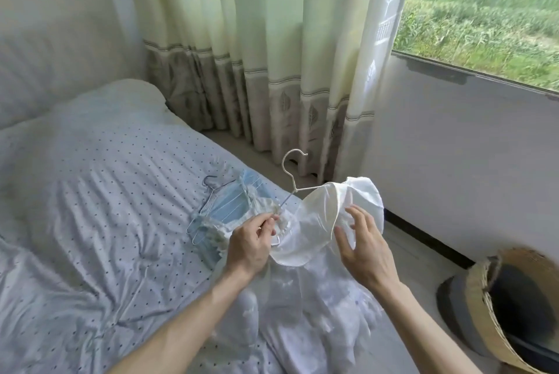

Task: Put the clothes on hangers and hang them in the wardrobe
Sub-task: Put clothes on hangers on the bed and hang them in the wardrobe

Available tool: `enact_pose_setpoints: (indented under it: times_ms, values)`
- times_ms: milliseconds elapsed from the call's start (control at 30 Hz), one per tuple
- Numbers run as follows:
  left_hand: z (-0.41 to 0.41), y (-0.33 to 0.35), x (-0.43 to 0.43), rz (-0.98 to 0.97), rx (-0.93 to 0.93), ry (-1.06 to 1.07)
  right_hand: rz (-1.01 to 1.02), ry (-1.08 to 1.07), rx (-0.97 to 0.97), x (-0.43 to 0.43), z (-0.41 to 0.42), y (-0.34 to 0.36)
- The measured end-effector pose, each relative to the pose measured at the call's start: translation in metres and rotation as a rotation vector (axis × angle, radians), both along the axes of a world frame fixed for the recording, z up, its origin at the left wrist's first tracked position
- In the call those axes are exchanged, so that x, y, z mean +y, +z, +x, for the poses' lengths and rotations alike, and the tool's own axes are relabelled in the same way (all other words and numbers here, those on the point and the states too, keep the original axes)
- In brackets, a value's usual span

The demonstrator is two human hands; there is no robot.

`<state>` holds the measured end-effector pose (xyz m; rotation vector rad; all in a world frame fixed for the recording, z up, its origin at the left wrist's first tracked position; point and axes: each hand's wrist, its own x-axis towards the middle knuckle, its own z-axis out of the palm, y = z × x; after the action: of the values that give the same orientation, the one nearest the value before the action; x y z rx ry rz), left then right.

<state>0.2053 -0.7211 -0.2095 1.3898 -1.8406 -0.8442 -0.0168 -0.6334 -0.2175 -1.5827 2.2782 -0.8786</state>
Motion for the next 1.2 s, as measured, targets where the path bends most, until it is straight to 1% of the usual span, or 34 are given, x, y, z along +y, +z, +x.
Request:
enact_pose_setpoints:
  times_ms: [133, 267, 400, 567, 767, 800, 867, 900, 1000, 1100, 1200]
  values:
    - [0.030, -0.027, -0.068, 0.090, -0.015, 0.087, 0.184, 0.040, -0.007, -0.048, 0.012, -0.045]
    - [0.059, -0.061, -0.141, 0.150, -0.016, 0.153, 0.427, 0.119, -0.004, -0.095, 0.041, -0.090]
    - [0.084, -0.100, -0.213, 0.197, -0.075, 0.183, 0.623, 0.231, 0.035, -0.134, 0.066, -0.129]
    - [0.120, -0.153, -0.299, 0.244, -0.168, 0.276, 0.796, 0.358, 0.136, -0.174, 0.083, -0.162]
    - [0.149, -0.233, -0.379, 0.410, -0.265, 0.354, 0.931, 0.448, 0.229, -0.190, 0.096, -0.212]
    - [0.150, -0.247, -0.386, 0.425, -0.316, 0.343, 0.961, 0.455, 0.234, -0.190, 0.099, -0.222]
    - [0.148, -0.270, -0.386, 0.444, -0.491, 0.266, 1.000, 0.482, 0.255, -0.189, 0.104, -0.238]
    - [0.145, -0.281, -0.379, 0.458, -0.549, 0.201, 1.013, 0.492, 0.265, -0.189, 0.106, -0.246]
    - [0.123, -0.305, -0.326, 0.557, -0.645, -0.023, 1.080, 0.482, 0.274, -0.187, 0.111, -0.267]
    - [0.103, -0.319, -0.269, 0.545, -0.723, -0.105, 1.136, 0.475, 0.284, -0.185, 0.114, -0.281]
    - [0.099, -0.336, -0.240, 0.637, -0.824, -0.197, 1.149, 0.486, 0.265, -0.189, 0.112, -0.279]
